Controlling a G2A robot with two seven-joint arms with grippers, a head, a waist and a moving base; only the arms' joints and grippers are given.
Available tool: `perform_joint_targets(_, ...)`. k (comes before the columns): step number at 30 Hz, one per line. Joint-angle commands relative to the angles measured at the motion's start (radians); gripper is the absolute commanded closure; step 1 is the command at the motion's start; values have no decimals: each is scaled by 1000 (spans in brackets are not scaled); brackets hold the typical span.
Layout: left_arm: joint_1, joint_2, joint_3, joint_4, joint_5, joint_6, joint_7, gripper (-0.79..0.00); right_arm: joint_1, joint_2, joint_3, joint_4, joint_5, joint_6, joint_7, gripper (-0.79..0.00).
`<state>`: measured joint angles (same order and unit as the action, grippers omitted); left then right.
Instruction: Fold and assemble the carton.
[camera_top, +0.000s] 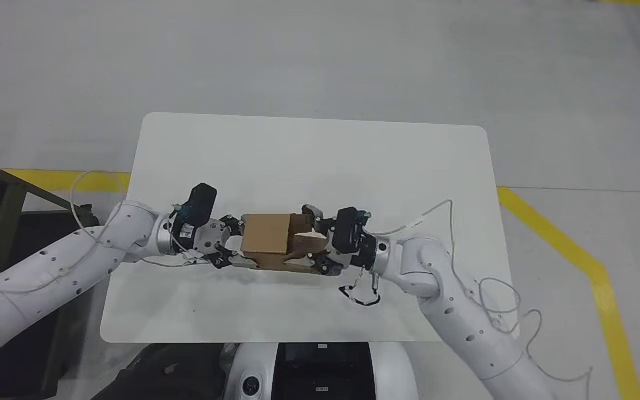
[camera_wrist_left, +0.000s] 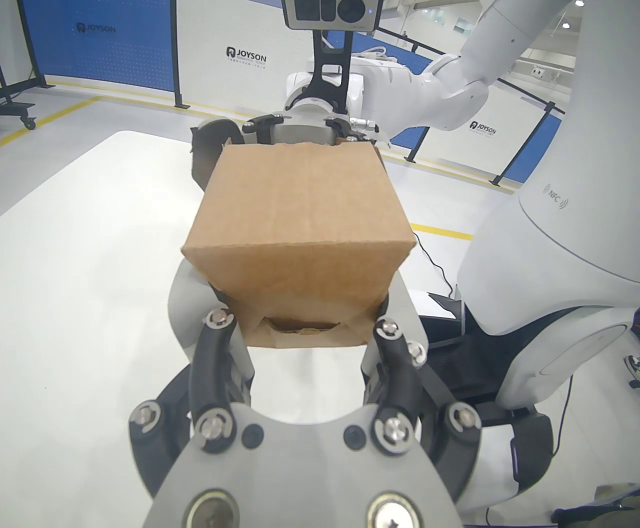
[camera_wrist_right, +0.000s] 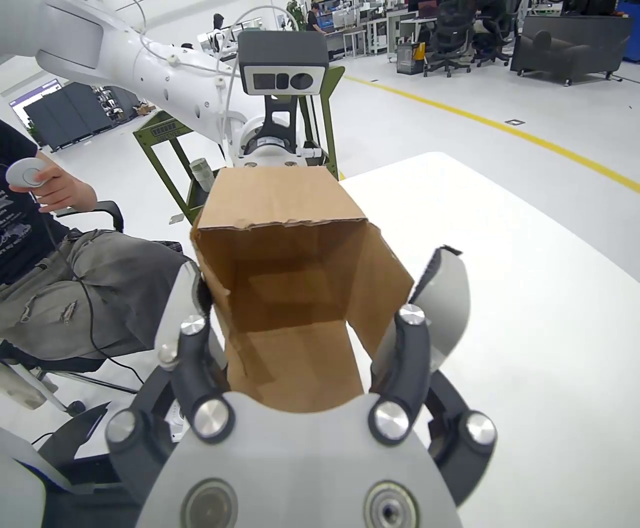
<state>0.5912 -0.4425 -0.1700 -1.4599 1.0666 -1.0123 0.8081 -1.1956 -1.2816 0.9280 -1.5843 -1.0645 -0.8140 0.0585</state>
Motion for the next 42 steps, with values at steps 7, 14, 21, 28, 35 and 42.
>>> perform_joint_targets(7,1,3,0,2,-8,0,0,-166,-20,9,10,-19,-4,-20,8,-117)
perform_joint_targets(14,2,6,0,1,-10,0,0,-166,-23,13,10,-18,16,-43,10,-160)
perform_joint_targets(21,3,8,0,2,-14,0,0,-163,-32,22,27,-25,41,-80,11,-382)
perform_joint_targets(28,3,9,0,3,-15,0,0,-154,-63,36,55,-49,48,-92,23,0)
perform_joint_targets(35,5,12,0,-3,-9,0,0,-151,-91,49,86,-64,58,-94,37,0)
perform_joint_targets(42,8,16,0,-12,-1,0,0,-151,-92,53,84,-73,65,-83,50,0)
